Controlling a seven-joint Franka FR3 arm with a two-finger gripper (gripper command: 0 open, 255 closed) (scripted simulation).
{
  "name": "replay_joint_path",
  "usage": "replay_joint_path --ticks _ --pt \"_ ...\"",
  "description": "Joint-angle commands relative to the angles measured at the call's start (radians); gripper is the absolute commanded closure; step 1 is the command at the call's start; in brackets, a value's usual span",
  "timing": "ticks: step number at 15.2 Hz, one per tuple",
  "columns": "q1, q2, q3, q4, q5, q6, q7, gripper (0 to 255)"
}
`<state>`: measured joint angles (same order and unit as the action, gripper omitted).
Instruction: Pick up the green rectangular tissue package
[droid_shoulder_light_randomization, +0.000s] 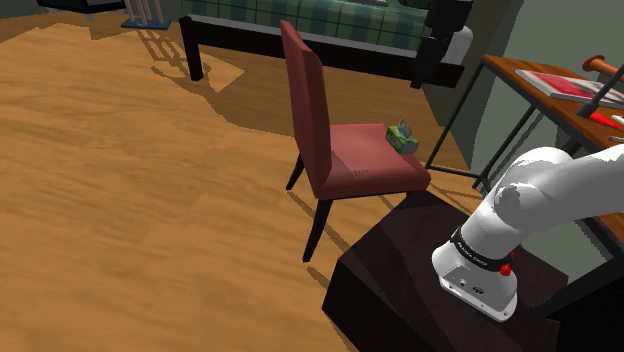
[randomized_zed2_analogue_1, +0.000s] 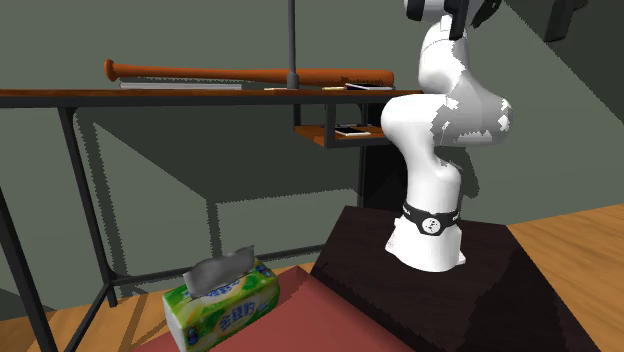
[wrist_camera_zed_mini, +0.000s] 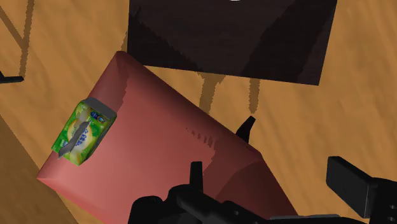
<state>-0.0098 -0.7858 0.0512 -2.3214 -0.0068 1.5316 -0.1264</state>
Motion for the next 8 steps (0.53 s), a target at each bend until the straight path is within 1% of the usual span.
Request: replay_joint_path --ticks 1,8 --pt "0.000 0.000 0.000 0.000 0.000 0.000 0.000 0" --pt "-0.081 0.090 -0.082 -0.093 -0.046 0.198 0.012 0"
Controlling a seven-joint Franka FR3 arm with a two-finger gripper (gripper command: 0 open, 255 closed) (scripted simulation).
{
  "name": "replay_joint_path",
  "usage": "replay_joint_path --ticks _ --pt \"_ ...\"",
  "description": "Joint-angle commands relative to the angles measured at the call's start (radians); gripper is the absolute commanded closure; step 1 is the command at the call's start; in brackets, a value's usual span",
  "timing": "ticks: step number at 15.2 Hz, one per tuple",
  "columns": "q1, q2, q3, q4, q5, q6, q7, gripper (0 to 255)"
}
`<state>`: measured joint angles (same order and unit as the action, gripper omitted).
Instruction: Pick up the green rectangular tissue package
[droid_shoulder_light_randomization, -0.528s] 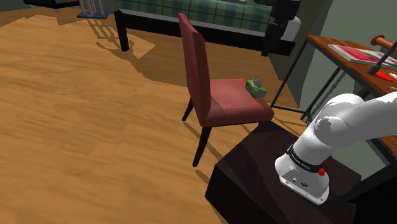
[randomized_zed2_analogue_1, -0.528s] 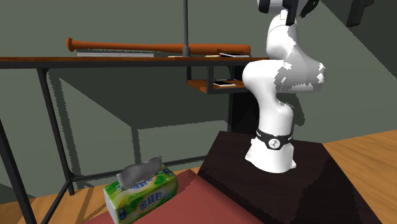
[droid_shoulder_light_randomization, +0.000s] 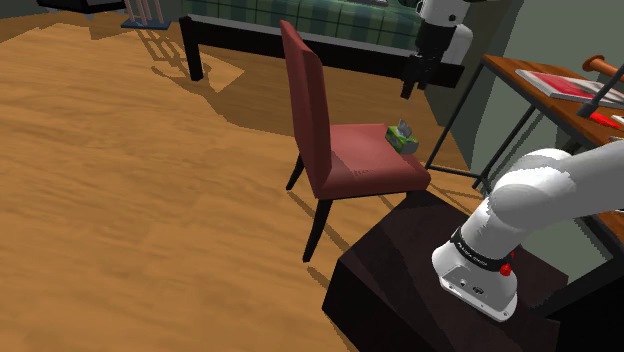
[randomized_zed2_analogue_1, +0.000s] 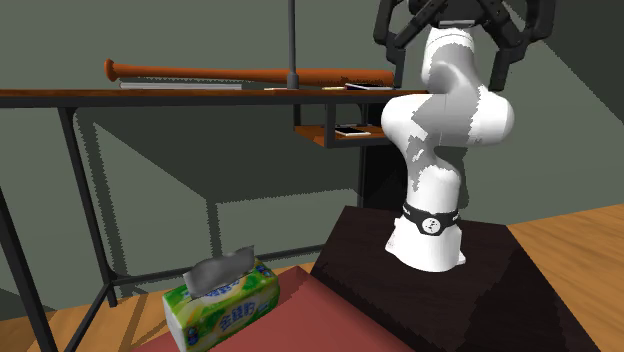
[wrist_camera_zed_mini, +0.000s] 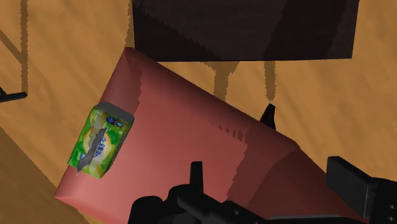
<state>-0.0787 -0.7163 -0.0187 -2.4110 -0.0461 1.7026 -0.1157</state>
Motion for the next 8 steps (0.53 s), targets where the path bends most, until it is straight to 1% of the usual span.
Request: replay_joint_path --ticks 1,8 --pt "-0.023 0.037 -0.024 -0.013 -0.012 0.056 0.004 0" --pt "-0.100 0.180 -0.112 -0.053 -0.044 0.256 0.015 0"
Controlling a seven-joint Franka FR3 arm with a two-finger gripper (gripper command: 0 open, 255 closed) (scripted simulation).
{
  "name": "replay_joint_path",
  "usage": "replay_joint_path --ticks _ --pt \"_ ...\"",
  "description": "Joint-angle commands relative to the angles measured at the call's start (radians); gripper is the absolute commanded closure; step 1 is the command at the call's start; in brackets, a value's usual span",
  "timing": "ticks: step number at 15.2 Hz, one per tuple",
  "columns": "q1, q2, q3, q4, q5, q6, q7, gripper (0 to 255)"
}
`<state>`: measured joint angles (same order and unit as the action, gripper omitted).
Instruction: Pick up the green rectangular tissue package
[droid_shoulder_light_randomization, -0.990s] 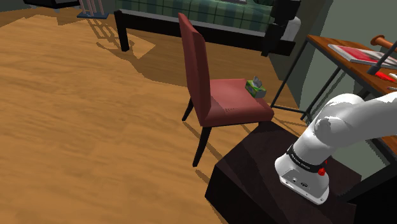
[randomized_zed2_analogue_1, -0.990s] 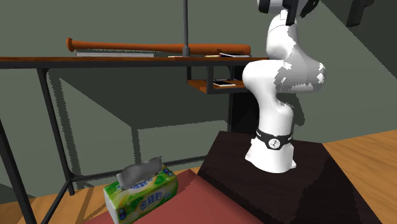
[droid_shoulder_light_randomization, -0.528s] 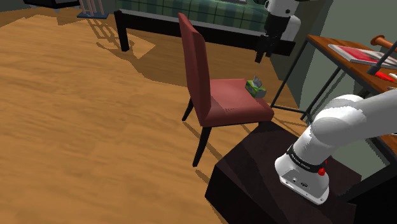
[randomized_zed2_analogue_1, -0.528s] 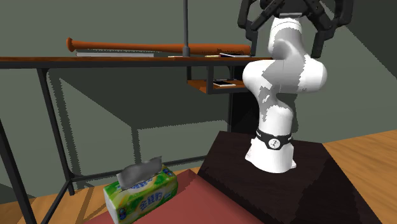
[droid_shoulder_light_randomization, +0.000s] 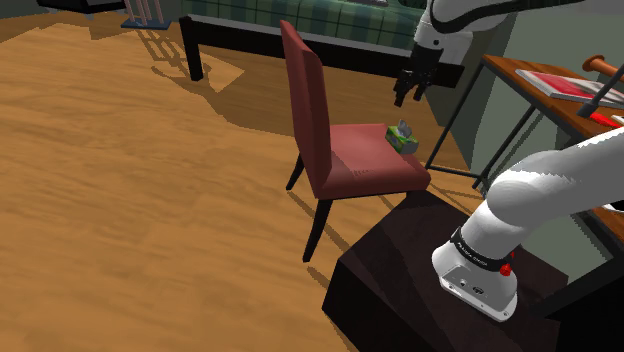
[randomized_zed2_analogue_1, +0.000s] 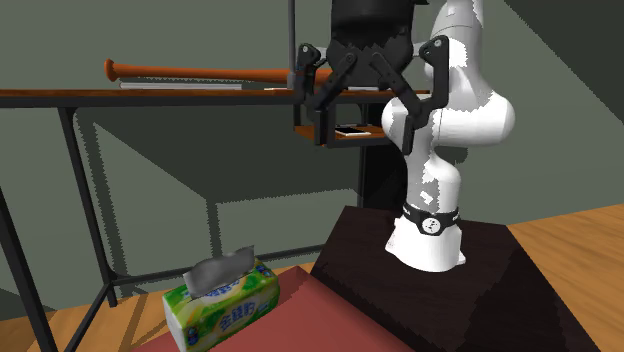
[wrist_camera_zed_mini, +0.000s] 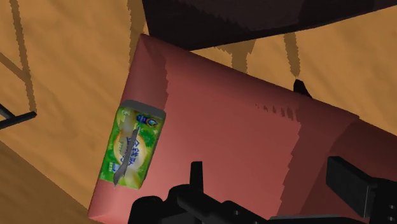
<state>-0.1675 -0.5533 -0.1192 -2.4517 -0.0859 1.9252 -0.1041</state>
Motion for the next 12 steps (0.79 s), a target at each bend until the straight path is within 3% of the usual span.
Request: replay_joint_path --ticks 1,12 --pt "-0.021 0.040 -0.025 -0.014 -0.006 0.061 0.004 0" --pt "-0.110 0.342 -0.171 0.023 0.024 0.348 -0.012 0"
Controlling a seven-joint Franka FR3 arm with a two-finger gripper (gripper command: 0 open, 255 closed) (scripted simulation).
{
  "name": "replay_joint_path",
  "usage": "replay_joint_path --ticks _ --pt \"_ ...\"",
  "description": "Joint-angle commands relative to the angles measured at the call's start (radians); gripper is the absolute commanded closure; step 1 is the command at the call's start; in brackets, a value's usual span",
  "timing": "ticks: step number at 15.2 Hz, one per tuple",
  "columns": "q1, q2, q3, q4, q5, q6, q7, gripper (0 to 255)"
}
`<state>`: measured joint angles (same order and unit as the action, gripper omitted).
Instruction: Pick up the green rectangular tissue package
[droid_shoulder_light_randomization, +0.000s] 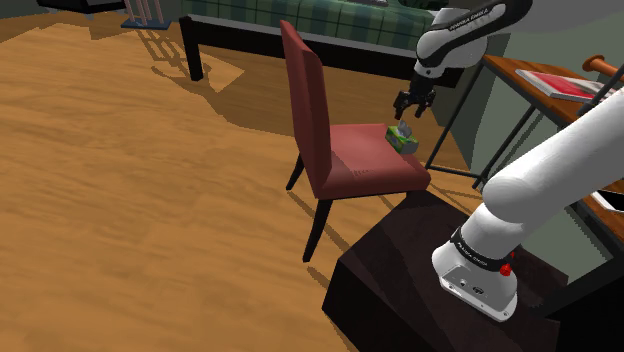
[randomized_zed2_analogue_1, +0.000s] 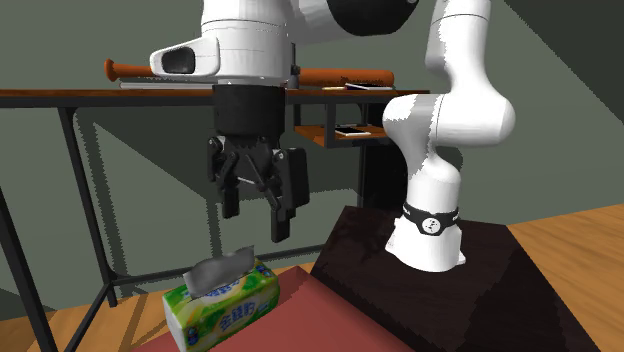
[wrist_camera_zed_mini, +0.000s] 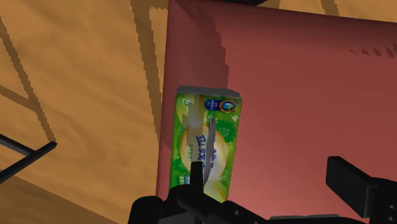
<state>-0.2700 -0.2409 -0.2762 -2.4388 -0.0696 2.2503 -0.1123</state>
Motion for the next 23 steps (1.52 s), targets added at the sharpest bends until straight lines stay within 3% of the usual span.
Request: replay_joint_path --ticks 1,12,13,23 --pt "-0.013 0.061 -0.027 0.019 0.019 0.046 -0.010 0" --pt "-0.020 0.185 -0.053 -0.005 0.072 0.191 -0.047 0" --pt "-0.021 0.183 -0.053 -0.006 0.071 0.191 -0.047 255" --pt "-0.021 0.174 -0.052 -0.001 0.067 0.177 -0.043 255"
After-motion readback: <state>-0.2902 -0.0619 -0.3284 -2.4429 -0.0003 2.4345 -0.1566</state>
